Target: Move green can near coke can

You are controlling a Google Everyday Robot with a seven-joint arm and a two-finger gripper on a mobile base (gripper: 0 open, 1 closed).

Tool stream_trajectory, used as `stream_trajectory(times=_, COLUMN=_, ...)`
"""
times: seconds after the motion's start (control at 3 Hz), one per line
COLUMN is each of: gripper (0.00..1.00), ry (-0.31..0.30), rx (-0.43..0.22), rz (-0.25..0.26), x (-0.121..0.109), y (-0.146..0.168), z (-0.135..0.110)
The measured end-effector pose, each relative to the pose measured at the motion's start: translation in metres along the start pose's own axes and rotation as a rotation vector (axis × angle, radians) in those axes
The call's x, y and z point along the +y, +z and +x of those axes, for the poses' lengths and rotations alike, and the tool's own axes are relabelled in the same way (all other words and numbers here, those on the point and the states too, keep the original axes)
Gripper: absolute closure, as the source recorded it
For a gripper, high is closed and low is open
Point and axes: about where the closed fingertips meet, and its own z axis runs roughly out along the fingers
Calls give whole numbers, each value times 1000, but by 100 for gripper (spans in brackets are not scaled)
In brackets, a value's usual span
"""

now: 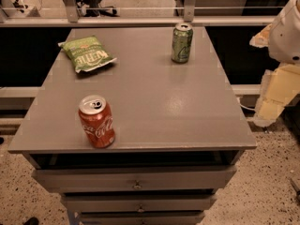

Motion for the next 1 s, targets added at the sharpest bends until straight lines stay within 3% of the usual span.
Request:
stream_trajectory(times=0.33, gripper=0, ry=0, rx=0, rz=0, x=0, y=0, z=0)
stream_trajectory(times=0.67, gripper=0, ry=8, rx=-61, rz=42, x=-24, y=7, z=-4)
stream_trajectory(times=1.0, gripper=0, ry=6, rx=-185, rz=114, x=-74, y=23, z=-14)
